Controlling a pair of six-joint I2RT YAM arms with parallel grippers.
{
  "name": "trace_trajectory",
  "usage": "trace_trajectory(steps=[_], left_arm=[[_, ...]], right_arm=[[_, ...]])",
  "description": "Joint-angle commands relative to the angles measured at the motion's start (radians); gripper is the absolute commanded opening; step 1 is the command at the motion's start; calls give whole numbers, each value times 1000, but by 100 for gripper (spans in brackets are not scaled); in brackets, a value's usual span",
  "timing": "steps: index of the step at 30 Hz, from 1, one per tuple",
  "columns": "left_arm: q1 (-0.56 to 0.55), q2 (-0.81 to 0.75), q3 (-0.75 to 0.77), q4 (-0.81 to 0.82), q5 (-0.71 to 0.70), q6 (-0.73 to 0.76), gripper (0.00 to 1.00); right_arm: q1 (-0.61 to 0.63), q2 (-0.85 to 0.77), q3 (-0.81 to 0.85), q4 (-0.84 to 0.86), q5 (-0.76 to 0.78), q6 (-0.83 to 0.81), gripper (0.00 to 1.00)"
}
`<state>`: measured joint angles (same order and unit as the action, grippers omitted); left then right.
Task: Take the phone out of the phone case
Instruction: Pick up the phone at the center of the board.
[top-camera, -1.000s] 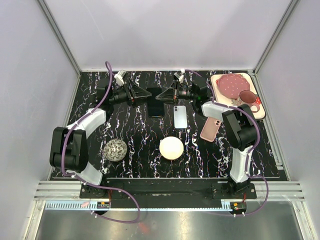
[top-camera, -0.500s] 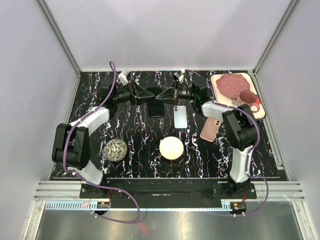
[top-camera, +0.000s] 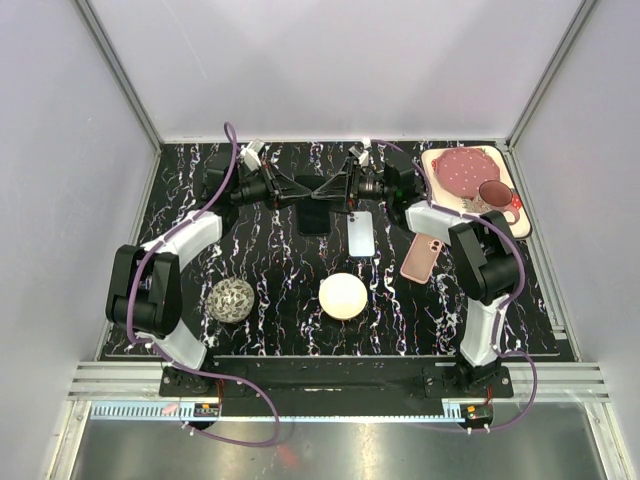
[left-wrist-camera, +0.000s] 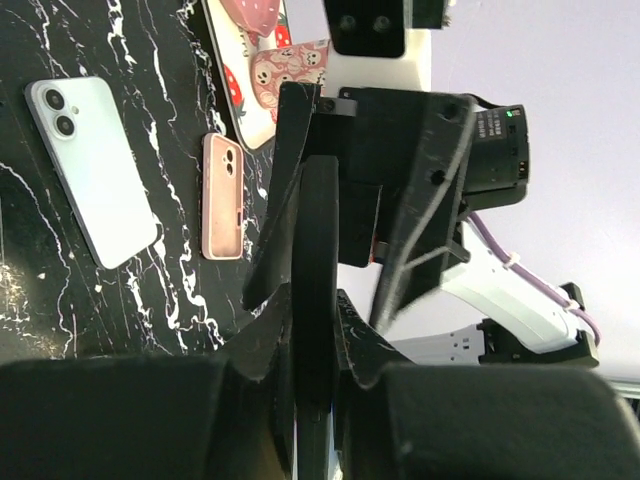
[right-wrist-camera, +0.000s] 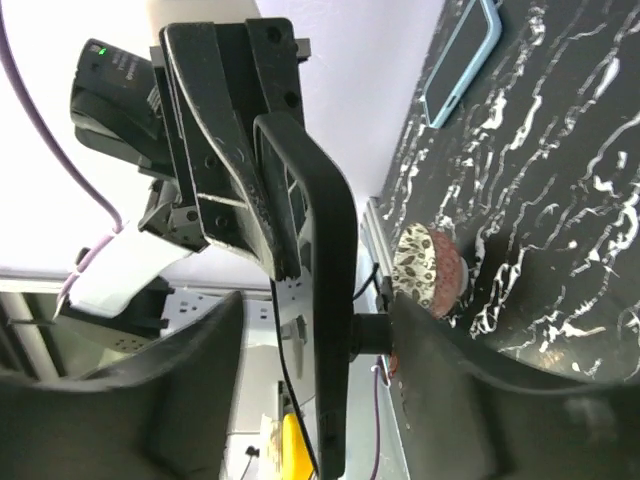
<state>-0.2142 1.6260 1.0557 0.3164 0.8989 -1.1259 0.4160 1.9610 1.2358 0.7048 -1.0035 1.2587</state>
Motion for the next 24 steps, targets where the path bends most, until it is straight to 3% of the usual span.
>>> trace_trajectory(steps=[1, 3, 8, 11, 14, 18, 24], left_arm=[[6, -35, 55, 10, -51, 21, 0], [15, -57, 50, 18, -64, 6, 0], [39, -106, 6, 148, -92, -99, 0], [50, -121, -22, 274, -107, -181, 0], [52, -130, -31, 354, -121, -230, 0], [52, -155, -17, 305, -144, -195, 0], [52, -161, -17, 311, -155, -206, 0]], right_arm=[[-13, -135, 11, -266, 51, -232, 74], [-26, -177, -19, -311, 66, -242, 81], [-46, -228, -146, -149, 72, -118, 81], [-42, -229, -214, 37, 68, 19, 78], [-36, -231, -242, 111, 80, 77, 69], [-20, -225, -231, 148, 74, 90, 63], [-11, -160, -271, 528, 98, 319, 57]])
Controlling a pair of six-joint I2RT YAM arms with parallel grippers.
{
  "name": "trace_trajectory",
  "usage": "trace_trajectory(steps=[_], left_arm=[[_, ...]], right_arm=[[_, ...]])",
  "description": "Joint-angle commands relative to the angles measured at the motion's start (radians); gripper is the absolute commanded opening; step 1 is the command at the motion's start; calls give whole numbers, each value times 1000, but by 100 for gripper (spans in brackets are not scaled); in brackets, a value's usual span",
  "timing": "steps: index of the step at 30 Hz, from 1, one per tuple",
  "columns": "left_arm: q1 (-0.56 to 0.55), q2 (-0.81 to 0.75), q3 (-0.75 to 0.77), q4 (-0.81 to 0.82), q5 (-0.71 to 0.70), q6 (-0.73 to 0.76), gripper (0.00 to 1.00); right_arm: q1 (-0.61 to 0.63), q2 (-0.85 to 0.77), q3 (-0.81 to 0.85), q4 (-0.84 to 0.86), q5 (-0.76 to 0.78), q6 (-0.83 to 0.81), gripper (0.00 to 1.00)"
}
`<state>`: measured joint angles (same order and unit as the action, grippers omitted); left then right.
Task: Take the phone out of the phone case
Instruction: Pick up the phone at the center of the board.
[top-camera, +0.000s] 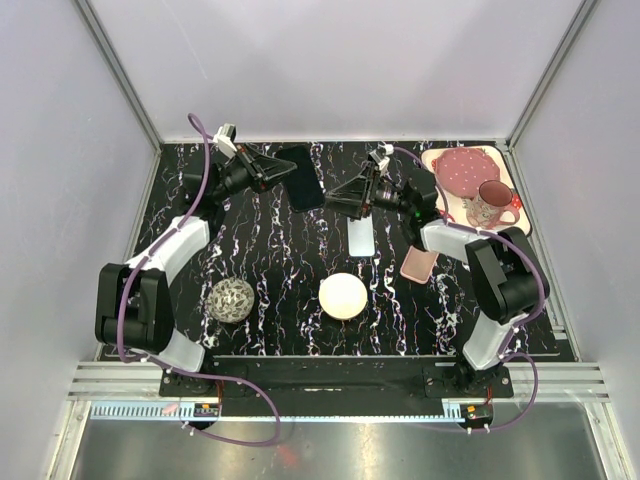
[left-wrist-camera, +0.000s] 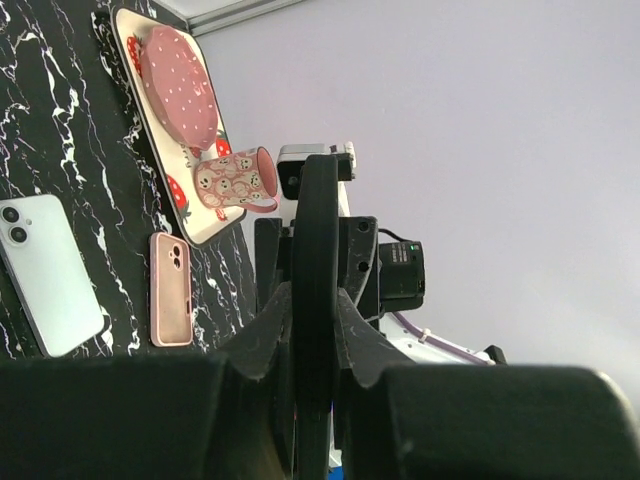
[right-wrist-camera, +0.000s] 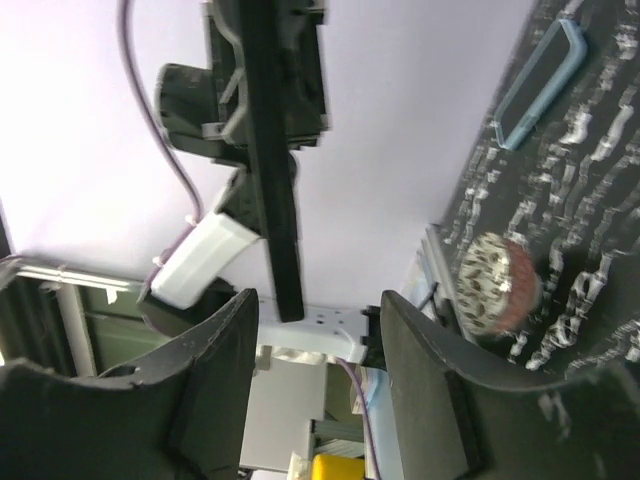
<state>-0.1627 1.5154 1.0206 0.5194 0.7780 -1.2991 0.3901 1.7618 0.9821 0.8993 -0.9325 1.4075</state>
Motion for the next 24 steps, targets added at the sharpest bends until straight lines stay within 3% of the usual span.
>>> trace_trajectory(steps=[1, 4, 8, 17, 21, 24], left_arm=[[2, -50, 15, 110, -37, -35, 0], [2, -57, 4, 125, -40, -45, 0], [2, -69, 3, 108, -45, -35, 0], [2, -84, -2, 100, -54, -31, 0], [0, -87, -8, 100, -54, -28, 0], [2, -87, -8, 103, -52, -37, 0]], right_arm=[[15, 48, -34, 430, 40, 230, 56], [19, 79, -39, 498, 61, 275, 55], [36, 80, -14, 466, 55, 254, 55], [84, 42, 99, 176, 47, 74, 50], [96, 79, 151, 203, 55, 126, 30], [98, 102, 161, 237, 63, 157, 3]])
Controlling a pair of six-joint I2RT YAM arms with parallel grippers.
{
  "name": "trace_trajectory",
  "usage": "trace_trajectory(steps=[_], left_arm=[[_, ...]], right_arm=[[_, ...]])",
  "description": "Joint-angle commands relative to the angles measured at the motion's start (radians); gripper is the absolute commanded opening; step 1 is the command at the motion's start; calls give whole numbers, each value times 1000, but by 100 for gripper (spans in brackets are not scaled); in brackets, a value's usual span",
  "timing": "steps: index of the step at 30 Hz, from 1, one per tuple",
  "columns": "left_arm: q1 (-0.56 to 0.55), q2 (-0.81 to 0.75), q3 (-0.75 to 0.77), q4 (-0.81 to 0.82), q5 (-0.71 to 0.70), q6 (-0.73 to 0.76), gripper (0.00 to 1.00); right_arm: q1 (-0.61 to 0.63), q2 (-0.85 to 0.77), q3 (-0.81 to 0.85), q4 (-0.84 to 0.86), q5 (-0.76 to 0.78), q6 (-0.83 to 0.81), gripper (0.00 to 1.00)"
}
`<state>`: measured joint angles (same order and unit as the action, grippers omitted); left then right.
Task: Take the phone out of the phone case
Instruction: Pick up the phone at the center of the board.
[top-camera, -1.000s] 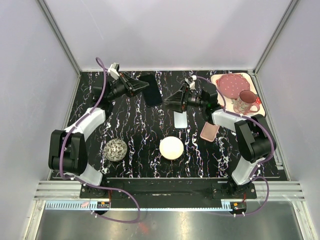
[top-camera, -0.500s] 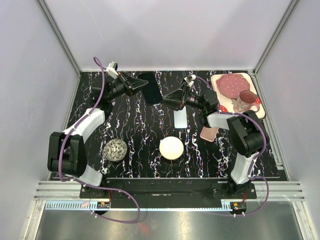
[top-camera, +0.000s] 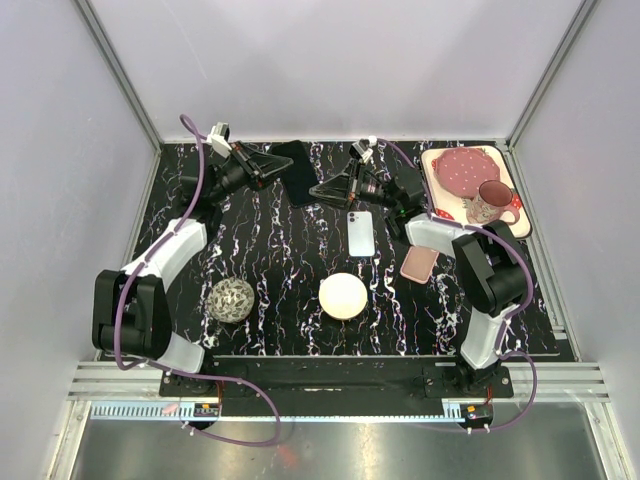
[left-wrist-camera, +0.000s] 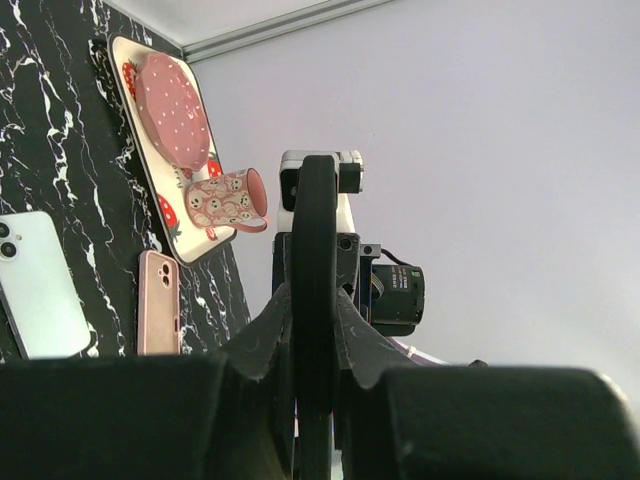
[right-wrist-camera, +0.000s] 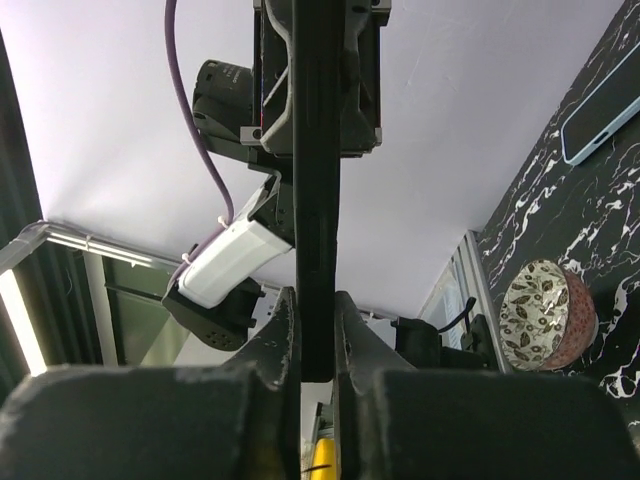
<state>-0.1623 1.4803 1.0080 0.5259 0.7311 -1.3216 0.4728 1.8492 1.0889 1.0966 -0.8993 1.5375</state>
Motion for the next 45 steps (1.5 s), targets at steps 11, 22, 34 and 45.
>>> trace_trajectory(steps=[11, 22, 34, 45], left_arm=[[-16, -3, 43, 92, 22, -13, 58], [-23, 40, 89, 98, 16, -28, 27], [-20, 40, 73, 169, 21, -90, 0], [-3, 12, 55, 175, -21, -96, 0]], right_arm=[[40, -7, 68, -11, 28, -17, 0], [67, 5, 66, -37, 30, -45, 0], [67, -8, 22, -92, 72, -73, 20], [61, -16, -47, 5, 129, 19, 49]])
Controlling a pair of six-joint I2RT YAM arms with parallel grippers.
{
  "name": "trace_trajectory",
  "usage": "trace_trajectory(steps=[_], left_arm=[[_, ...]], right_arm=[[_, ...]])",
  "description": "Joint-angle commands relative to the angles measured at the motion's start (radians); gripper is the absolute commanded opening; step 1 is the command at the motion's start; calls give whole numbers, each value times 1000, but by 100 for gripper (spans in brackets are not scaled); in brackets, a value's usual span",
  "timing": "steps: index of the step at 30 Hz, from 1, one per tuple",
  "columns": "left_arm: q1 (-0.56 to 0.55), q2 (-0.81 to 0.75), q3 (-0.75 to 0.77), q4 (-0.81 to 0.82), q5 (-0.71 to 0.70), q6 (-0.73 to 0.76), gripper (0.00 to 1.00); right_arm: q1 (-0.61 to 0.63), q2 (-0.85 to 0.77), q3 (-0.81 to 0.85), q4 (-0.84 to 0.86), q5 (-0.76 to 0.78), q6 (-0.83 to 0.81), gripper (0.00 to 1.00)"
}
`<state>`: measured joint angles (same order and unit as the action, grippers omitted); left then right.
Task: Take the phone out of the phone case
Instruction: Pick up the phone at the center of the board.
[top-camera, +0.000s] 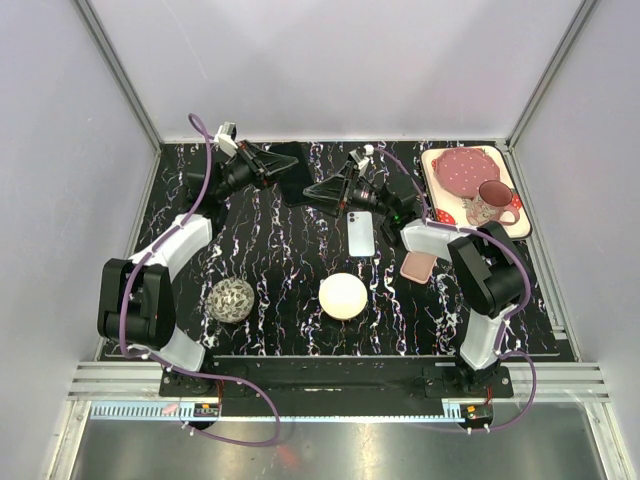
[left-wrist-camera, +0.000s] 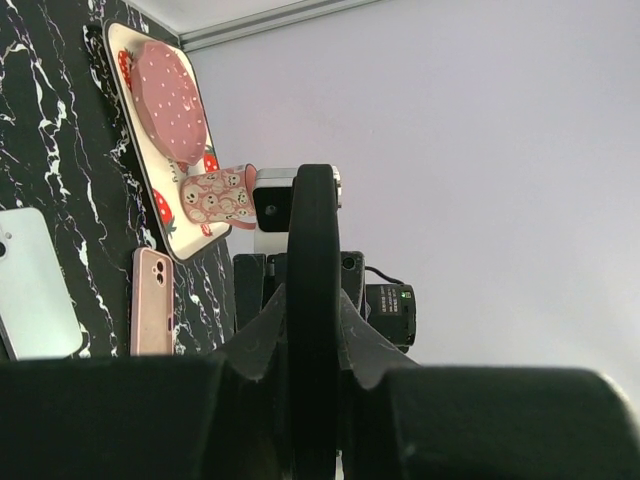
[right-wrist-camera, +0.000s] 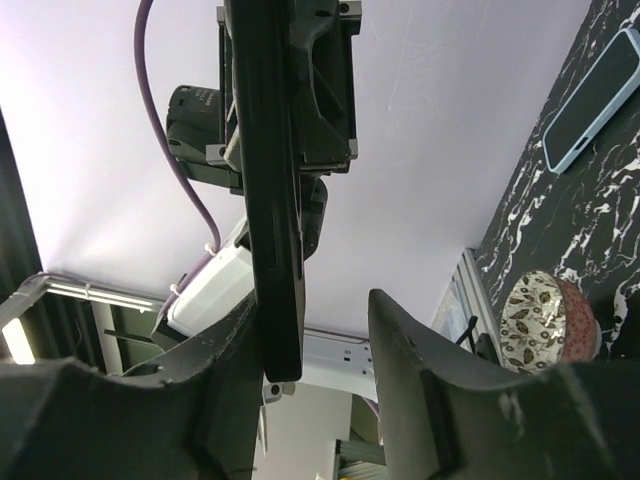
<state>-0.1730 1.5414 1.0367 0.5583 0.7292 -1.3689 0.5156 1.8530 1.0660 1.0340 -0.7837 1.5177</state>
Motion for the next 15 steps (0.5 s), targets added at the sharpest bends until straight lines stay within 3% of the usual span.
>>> trace_trajectory(steps=[1, 4, 10, 13, 15], left_arm=[[10, -55, 25, 137, -20, -45, 0], [18, -58, 17, 137, -20, -42, 0], [35, -67, 3, 132, -17, -39, 0], [40, -70, -4, 132, -17, -39, 0], [44, -72, -9, 130, -19, -38, 0]], right_arm=[[18, -24, -29, 75, 21, 47, 49], [15, -35, -37, 74, 40, 42, 45], [9, -46, -69, 98, 60, 50, 24], [9, -60, -81, 101, 64, 50, 22], [9, -67, -90, 98, 66, 50, 27]])
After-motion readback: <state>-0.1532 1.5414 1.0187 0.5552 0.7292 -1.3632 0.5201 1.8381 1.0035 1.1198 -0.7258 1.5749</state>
